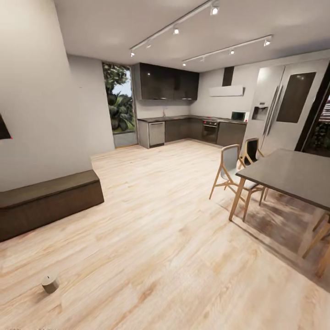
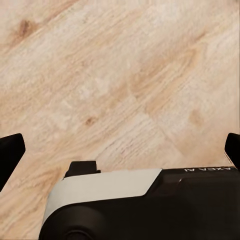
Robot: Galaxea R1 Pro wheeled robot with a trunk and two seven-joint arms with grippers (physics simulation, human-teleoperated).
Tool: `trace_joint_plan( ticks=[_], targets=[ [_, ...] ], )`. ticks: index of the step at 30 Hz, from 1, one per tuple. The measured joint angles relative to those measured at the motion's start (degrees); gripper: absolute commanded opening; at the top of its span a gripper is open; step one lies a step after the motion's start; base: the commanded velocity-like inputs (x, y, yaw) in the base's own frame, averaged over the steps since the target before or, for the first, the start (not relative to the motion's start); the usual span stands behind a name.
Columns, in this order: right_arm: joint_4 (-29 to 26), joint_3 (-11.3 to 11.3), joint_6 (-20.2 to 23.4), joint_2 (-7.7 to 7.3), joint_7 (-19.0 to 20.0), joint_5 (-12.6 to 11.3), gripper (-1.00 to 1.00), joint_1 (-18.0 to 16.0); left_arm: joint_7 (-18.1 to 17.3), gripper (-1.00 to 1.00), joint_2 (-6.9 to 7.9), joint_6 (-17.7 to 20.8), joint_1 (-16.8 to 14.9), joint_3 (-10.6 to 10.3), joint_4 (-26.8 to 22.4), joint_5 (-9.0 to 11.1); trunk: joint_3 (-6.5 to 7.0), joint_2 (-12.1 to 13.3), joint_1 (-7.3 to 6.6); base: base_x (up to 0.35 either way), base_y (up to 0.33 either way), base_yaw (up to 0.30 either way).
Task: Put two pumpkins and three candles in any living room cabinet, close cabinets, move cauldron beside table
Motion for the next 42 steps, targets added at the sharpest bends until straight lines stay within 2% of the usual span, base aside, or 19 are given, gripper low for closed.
trace_joint_plan(
  ticks=[42],
  targets=[
    [0.0, 0.1, 0.0, -0.01, 0.0, 0.0, 1.00, 0.0, 0.0, 1.00, 0.07, 0.0, 0.0, 0.0, 0.0, -0.1, -1.73, 0.0, 0.00, 0.289, -0.114, 0.257]
  ],
)
